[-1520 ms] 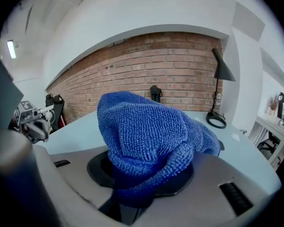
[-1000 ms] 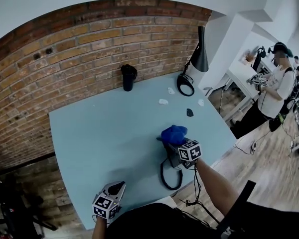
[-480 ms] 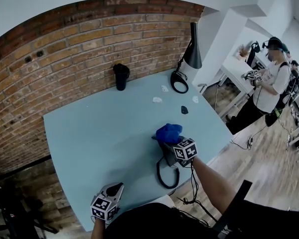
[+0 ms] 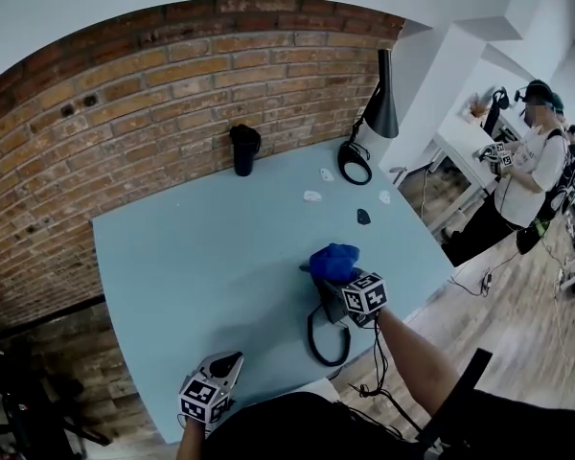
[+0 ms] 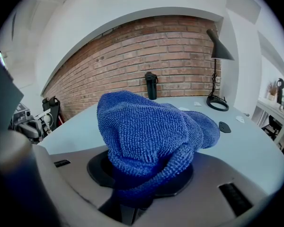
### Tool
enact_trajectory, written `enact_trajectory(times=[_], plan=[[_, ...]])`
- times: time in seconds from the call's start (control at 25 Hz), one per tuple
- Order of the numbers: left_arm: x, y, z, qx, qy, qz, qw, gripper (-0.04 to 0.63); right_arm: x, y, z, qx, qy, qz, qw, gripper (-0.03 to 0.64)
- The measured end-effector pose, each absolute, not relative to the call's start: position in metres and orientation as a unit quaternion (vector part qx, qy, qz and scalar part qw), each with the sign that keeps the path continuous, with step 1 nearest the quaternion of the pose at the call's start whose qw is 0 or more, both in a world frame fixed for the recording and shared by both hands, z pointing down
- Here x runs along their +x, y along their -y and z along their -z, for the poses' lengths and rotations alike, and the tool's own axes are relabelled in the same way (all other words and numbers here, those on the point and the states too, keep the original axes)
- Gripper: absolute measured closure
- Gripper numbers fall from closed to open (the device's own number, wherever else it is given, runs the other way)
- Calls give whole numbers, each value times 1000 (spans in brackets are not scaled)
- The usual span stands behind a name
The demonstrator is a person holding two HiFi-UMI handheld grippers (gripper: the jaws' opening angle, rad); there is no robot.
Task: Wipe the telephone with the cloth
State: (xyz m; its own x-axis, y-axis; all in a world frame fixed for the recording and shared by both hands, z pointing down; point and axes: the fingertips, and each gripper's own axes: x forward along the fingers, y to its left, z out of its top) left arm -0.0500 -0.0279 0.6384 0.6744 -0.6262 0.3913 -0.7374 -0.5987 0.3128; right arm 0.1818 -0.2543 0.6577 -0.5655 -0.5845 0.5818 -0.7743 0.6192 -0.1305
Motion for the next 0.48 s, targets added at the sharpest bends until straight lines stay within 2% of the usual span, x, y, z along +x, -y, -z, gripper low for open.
enact_trajectory(times=[0.48], plan=[[-46, 25, -639, 888, 379, -125, 230, 595, 188, 240, -664, 399, 861, -198, 247, 446]])
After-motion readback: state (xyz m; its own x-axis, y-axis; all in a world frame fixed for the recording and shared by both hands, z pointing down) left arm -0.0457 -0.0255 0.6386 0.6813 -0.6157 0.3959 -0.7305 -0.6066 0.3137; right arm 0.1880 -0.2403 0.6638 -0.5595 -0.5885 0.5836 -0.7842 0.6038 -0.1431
